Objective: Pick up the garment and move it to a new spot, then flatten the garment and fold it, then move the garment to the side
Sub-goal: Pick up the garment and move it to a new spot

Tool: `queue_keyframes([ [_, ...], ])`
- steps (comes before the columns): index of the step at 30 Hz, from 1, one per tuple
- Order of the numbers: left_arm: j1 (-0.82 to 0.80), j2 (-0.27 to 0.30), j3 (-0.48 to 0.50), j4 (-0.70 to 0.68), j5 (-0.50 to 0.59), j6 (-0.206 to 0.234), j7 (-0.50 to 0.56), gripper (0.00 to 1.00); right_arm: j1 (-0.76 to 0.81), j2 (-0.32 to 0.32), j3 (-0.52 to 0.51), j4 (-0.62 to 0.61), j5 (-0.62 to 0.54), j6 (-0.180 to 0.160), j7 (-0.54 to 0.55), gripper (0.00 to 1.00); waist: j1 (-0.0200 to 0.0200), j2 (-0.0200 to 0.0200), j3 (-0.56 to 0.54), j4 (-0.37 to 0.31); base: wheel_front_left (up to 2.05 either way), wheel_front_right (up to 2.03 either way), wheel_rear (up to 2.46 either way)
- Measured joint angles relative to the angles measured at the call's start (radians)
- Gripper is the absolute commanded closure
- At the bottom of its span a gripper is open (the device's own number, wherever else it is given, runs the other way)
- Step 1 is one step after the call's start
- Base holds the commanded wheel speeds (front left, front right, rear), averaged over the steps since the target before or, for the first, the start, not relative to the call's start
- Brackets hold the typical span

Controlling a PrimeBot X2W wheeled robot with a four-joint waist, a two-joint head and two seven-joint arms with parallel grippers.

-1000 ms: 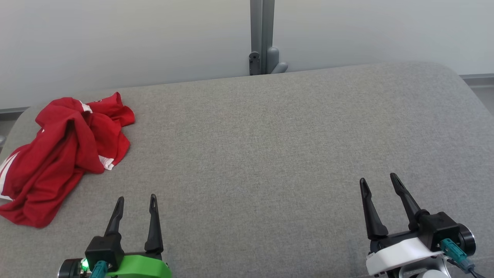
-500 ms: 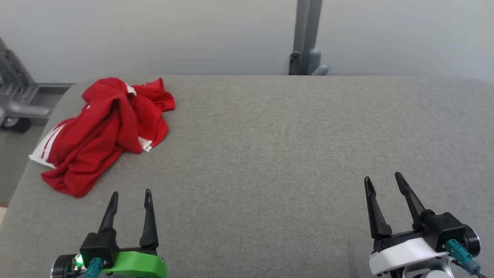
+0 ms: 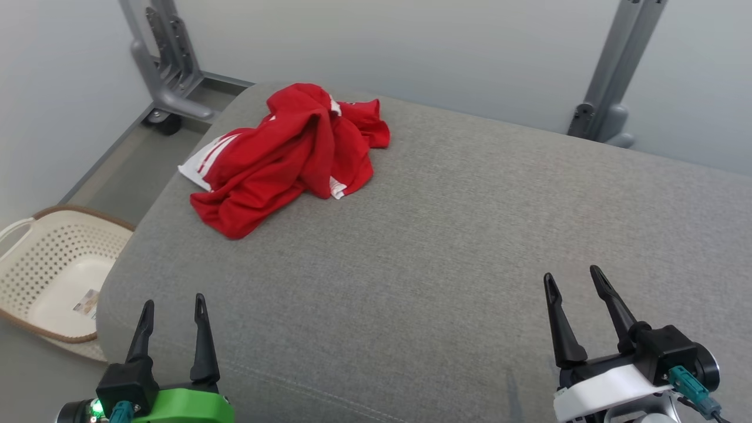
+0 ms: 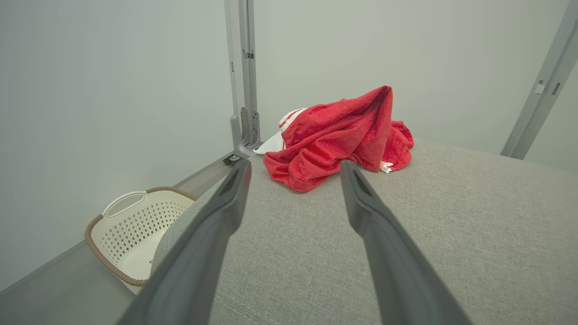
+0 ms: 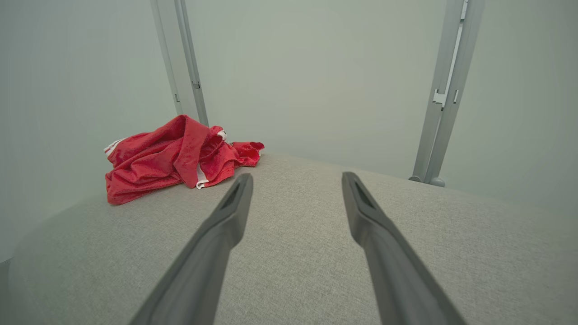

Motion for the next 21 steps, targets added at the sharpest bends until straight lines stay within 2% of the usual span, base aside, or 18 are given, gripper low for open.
queue_keyframes([
  [2, 0.0, 0.0, 0.008, -0.009, -0.005, 0.001, 0.0, 0.0, -0.004, 0.001, 0.008, 0.004, 0.0, 0.0, 0.0, 0.0, 0.0, 0.0, 0.002, 0.041, 0.0, 0.0, 0.0],
  [7, 0.002, 0.0, 0.014, -0.019, -0.005, 0.001, 0.0, 0.0, -0.005, 0.001, 0.0, 0.009, -0.002, 0.0, 0.0, 0.0, 0.0, 0.0, 0.005, 0.076, 0.0, 0.0, 0.0],
  [14, -0.032, 0.009, 0.042, -0.018, -0.01, -0.019, 0.0, 0.0, -0.003, 0.001, -0.014, 0.008, 0.005, 0.0, 0.0, 0.0, 0.0, 0.0, 0.002, 0.056, 0.0, 0.0, 0.0],
  [21, -0.2, 0.081, 0.087, 0.026, -0.036, -0.064, 0.002, 0.0, -0.005, 0.001, -0.028, 0.002, 0.0, 0.0, 0.0, 0.0, 0.0, 0.0, 0.027, 0.019, 0.0, 0.0, 0.0],
])
